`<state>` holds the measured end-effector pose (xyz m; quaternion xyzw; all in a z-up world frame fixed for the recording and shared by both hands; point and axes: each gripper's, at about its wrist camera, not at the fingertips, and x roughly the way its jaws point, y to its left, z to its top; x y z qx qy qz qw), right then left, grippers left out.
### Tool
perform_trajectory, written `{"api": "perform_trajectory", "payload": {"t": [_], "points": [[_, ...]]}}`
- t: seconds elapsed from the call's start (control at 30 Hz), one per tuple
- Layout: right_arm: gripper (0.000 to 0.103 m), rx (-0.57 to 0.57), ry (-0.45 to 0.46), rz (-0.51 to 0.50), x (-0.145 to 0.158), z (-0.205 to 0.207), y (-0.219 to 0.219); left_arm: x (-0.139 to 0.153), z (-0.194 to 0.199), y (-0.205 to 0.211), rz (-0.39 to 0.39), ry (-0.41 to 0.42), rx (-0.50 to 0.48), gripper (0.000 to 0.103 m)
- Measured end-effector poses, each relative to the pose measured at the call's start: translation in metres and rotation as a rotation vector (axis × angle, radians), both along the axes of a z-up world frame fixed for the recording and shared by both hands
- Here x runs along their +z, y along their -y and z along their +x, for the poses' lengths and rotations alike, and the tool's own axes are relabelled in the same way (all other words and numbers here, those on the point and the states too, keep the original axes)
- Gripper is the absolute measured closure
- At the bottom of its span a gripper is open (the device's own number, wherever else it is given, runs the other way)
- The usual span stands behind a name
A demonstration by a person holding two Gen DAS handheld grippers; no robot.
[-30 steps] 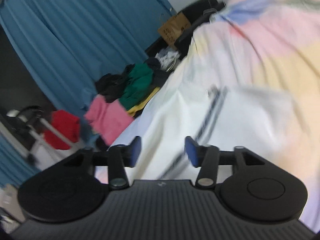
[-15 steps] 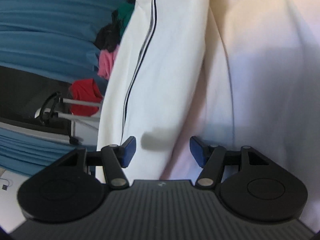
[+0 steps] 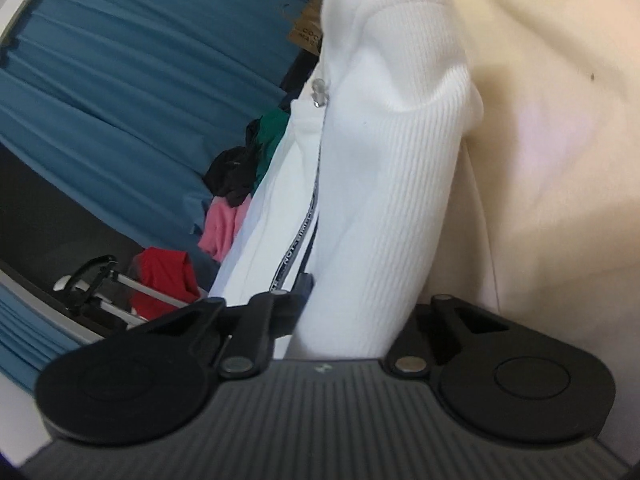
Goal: Fold clothes
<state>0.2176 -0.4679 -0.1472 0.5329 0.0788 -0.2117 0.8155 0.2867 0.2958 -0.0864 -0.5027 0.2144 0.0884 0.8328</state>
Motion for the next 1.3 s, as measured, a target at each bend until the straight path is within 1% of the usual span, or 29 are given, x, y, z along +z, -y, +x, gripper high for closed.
{"api": "perform_trajectory", "payload": {"t": [0.1, 0.2, 0.3, 0.37, 0.43, 0.5, 0.57, 0.63, 0.73, 0.77, 0.83, 0.9, 0.93, 1.03, 1.07, 1.13, 1.17, 1.2, 1.23, 1.3], "points": [[0.089, -0.011, 0.001, 0.025, 0.009, -0.01, 0.0, 0.018, -0.013, -0.009, -0.039, 0.039, -0.01, 0.095], [0.09, 0.01, 0.002, 0.034, 0.023, -0.029, -0.003, 0.039, -0.038, -0.012, -0.031, 0.066, -0.029, 0.095], [0.09, 0.043, -0.008, 0.053, 0.036, -0.053, -0.002, 0.062, -0.074, -0.015, -0.015, 0.097, -0.027, 0.095], [0.09, 0.063, -0.022, 0.06, 0.044, -0.069, -0.005, 0.075, -0.102, -0.023, -0.025, 0.117, -0.021, 0.095], [0.09, 0.072, -0.026, 0.091, 0.047, -0.088, -0.007, 0.087, -0.134, -0.032, -0.036, 0.127, -0.025, 0.095], [0.09, 0.077, -0.03, 0.131, 0.049, -0.107, -0.009, 0.096, -0.166, -0.039, -0.005, 0.122, -0.031, 0.095], [0.09, 0.076, -0.037, 0.171, 0.047, -0.124, -0.011, 0.098, -0.196, -0.044, 0.032, 0.099, -0.038, 0.095], [0.09, 0.072, -0.047, 0.214, 0.044, -0.139, -0.014, 0.088, -0.215, -0.049, 0.054, 0.046, -0.056, 0.094], [0.09, 0.061, -0.073, 0.293, 0.027, -0.154, -0.014, 0.073, -0.228, -0.049, 0.139, -0.089, -0.102, 0.093], [0.09, 0.061, -0.08, 0.314, 0.022, -0.156, -0.013, 0.069, -0.23, -0.051, 0.154, -0.116, -0.12, 0.093], [0.089, 0.069, -0.082, 0.337, 0.015, -0.157, -0.011, 0.065, -0.238, -0.055, 0.152, -0.123, -0.135, 0.09], [0.089, 0.081, -0.08, 0.344, 0.011, -0.156, -0.009, 0.064, -0.248, -0.056, 0.164, -0.133, -0.142, 0.085], [0.088, 0.085, -0.084, 0.337, 0.011, -0.156, -0.01, 0.065, -0.254, -0.053, 0.188, -0.138, -0.148, 0.083], [0.088, 0.096, -0.096, 0.318, 0.012, -0.156, -0.01, 0.069, -0.274, -0.042, 0.283, -0.152, -0.177, 0.067], [0.088, 0.095, -0.094, 0.32, 0.012, -0.156, -0.01, 0.071, -0.276, -0.039, 0.296, -0.164, -0.178, 0.06], [0.088, 0.092, -0.095, 0.328, 0.01, -0.158, -0.01, 0.078, -0.284, -0.035, 0.305, -0.184, -0.155, 0.057], [0.088, 0.091, -0.096, 0.333, 0.009, -0.16, -0.01, 0.084, -0.287, -0.031, 0.323, -0.182, -0.14, 0.054], [0.088, 0.089, -0.098, 0.337, 0.009, -0.161, -0.01, 0.09, -0.291, -0.027, 0.35, -0.177, -0.123, 0.048], [0.087, 0.084, -0.098, 0.342, 0.008, -0.161, -0.009, 0.097, -0.294, -0.022, 0.383, -0.169, -0.104, 0.045], [0.086, 0.063, -0.091, 0.367, 0.006, -0.162, -0.007, 0.11, -0.302, -0.01, 0.462, -0.138, -0.077, 0.03]]}}
